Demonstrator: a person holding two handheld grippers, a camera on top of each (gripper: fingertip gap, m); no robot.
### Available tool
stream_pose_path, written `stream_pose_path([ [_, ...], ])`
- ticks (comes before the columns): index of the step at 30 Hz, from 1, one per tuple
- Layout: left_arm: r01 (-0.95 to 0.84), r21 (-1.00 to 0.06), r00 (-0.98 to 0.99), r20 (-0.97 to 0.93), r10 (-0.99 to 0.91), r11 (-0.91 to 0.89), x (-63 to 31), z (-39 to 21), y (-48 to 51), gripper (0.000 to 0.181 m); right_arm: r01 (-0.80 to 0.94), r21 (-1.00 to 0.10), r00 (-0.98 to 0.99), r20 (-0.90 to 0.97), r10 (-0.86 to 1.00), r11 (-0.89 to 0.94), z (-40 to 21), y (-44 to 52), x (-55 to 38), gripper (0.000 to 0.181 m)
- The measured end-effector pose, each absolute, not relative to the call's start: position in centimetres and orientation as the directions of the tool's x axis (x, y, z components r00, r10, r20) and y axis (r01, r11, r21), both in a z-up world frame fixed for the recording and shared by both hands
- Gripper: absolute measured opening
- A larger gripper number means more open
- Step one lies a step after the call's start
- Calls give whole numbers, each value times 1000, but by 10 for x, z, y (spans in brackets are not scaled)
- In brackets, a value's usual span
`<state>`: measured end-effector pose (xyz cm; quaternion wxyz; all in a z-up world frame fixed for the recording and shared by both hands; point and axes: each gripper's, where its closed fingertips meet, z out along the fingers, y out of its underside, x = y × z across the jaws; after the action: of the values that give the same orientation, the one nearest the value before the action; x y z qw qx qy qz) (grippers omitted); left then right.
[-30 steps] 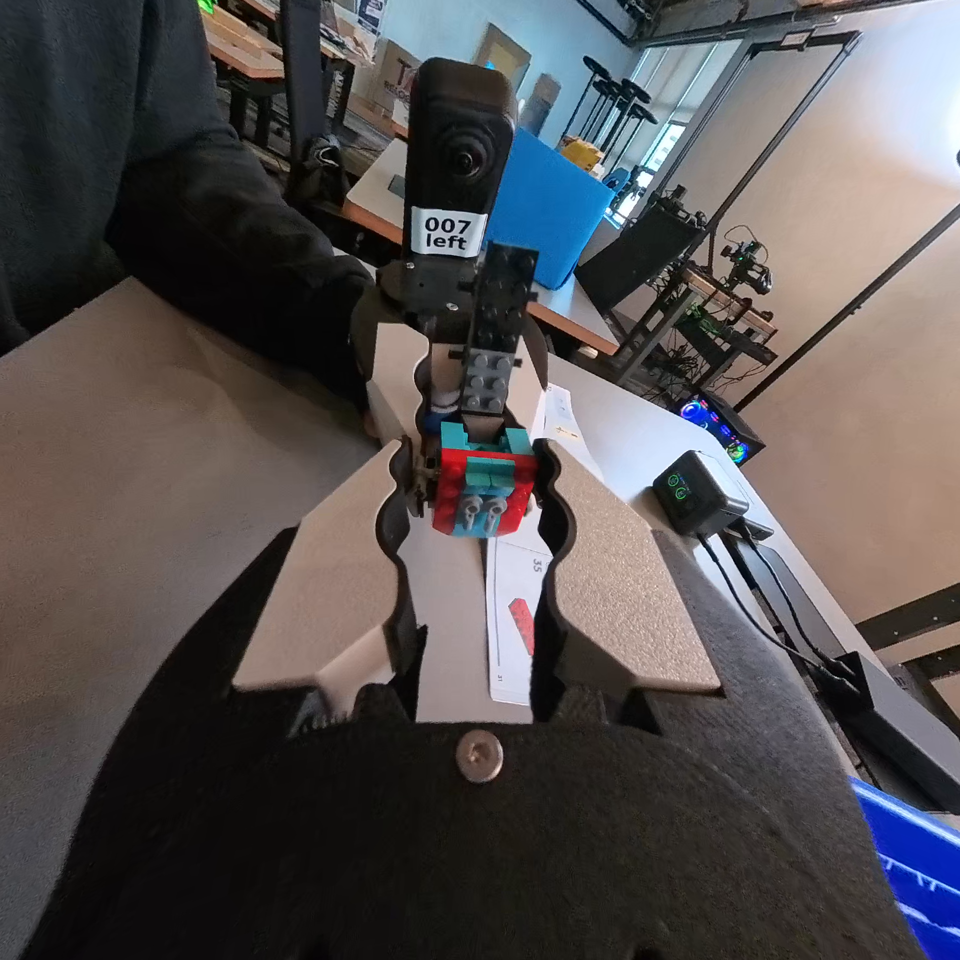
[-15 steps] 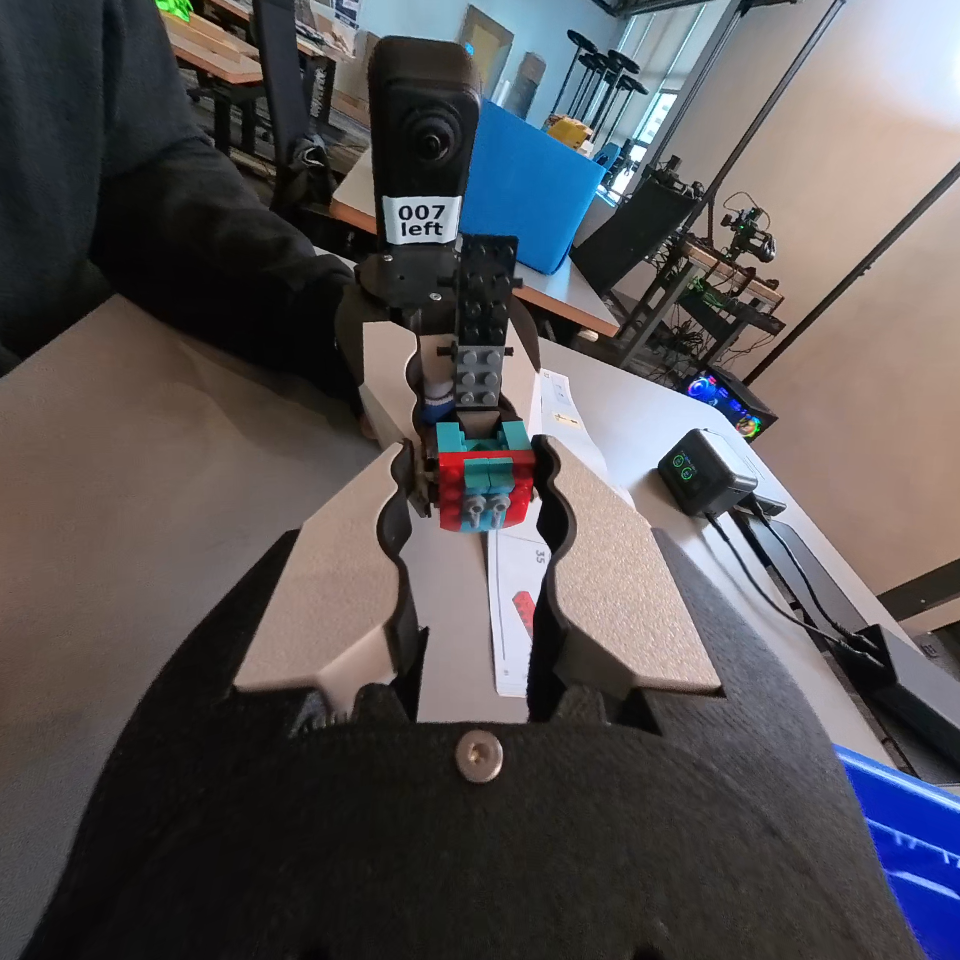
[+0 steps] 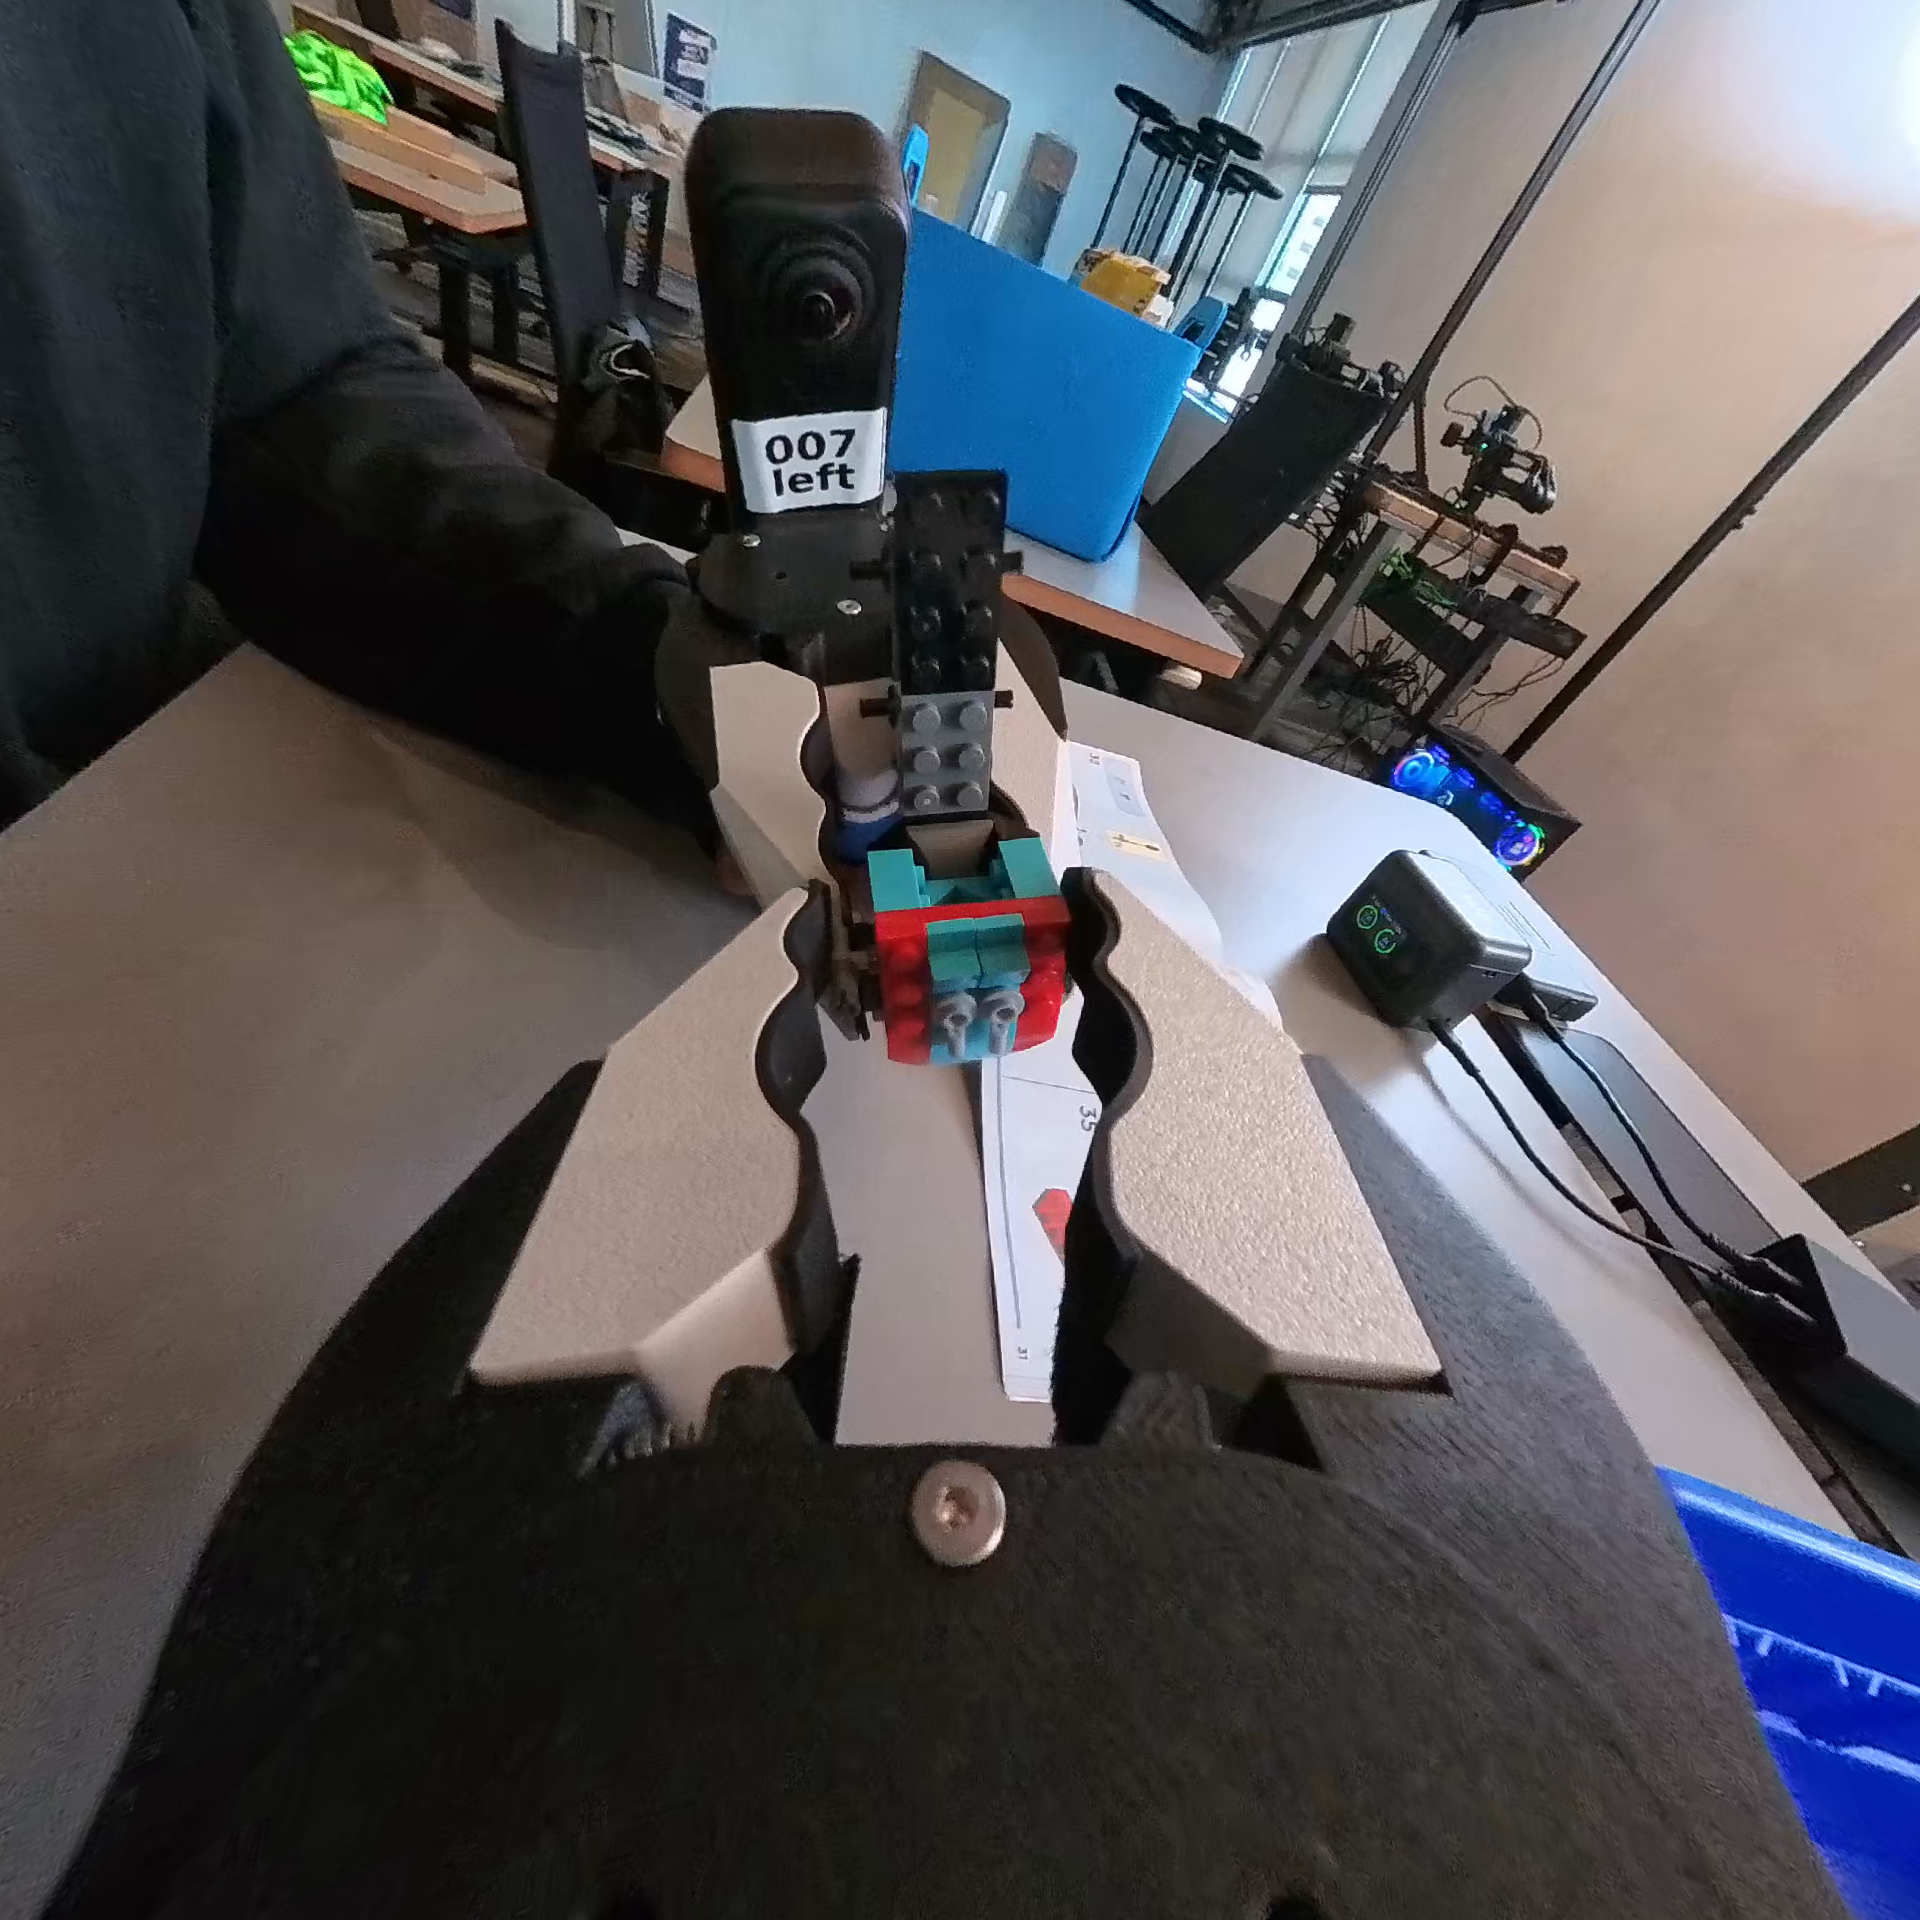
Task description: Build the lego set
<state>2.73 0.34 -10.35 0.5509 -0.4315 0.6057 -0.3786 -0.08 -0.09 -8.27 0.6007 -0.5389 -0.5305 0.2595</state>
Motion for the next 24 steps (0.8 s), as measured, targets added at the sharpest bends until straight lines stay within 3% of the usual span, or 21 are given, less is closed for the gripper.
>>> stream_pose_path([
  [24, -95, -933, -30, -345, -938, 347, 29, -105, -1, 40, 253, -927, 282, 343, 896, 275, -83, -4, 0, 45],
])
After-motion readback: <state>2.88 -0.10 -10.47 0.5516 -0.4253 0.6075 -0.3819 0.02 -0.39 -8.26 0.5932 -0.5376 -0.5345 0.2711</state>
